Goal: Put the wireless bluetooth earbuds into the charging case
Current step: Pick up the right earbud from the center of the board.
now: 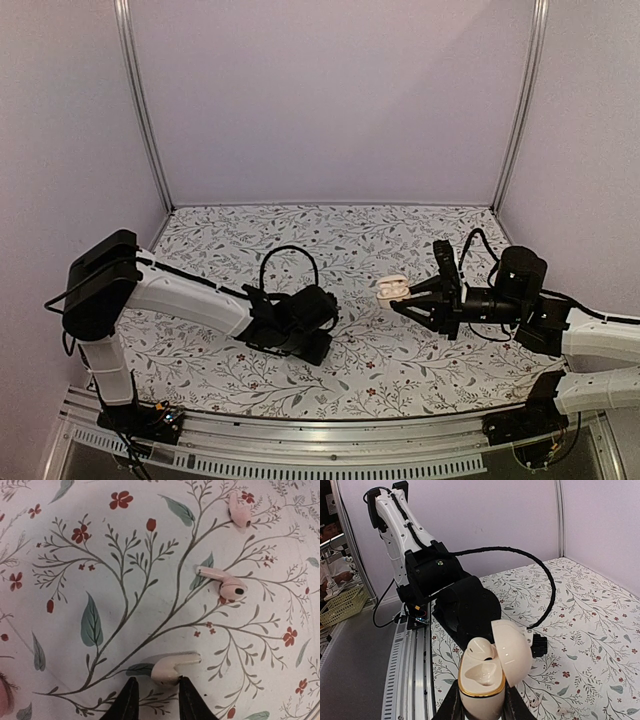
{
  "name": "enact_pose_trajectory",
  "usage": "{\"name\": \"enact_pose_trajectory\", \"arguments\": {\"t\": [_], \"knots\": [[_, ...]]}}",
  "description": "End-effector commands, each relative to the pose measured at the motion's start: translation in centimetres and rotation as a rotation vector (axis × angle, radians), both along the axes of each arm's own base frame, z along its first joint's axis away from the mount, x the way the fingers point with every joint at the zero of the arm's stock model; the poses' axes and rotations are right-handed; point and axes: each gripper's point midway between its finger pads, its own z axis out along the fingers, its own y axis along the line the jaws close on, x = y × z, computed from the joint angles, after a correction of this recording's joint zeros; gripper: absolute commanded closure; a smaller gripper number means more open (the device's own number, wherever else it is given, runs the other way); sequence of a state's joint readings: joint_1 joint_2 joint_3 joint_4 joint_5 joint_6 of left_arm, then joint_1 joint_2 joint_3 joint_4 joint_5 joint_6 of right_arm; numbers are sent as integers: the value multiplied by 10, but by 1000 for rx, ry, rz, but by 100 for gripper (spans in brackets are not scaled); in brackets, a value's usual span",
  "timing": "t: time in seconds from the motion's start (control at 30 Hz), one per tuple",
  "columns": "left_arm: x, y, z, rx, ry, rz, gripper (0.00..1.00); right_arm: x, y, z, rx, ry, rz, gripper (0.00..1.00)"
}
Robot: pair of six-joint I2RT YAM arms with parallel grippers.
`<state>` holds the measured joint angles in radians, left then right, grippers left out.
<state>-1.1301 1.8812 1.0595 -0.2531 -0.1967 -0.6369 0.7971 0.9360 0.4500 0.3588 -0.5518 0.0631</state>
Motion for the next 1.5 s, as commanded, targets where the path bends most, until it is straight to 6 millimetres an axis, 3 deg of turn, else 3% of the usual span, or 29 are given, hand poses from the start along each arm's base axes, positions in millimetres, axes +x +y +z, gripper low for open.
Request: {"name": "enact_pose_trajectory", "arguments": {"t": [0.0,0.23,0.47,0.7,0.83,1.03,1.3,1.47], "knots": [[10,18,-7,83,-44,-23,74,0,-1,0,2,-8,0,82],[24,19,-1,101,-100,-139,76,0,-1,0,2,-6,1,82],[24,15,4,39,-87,-230,76,0,-2,0,-1,-5,2,82],[23,9,40,-116,-115,-187,74,0,0,0,-2,-5,8,82],[24,10,49,-149,-96,-116,72,0,0,-1,-4,-3,9,82],[17,3,39,-218,41,59,64,0,-1,-1,-5,-3,4,82],[22,8,8,-56,110,246,67,-1,-1,0,-1,-6,6,82],[27,19,3,18,99,320,69,-2,-3,1,3,-9,5,82]]}}
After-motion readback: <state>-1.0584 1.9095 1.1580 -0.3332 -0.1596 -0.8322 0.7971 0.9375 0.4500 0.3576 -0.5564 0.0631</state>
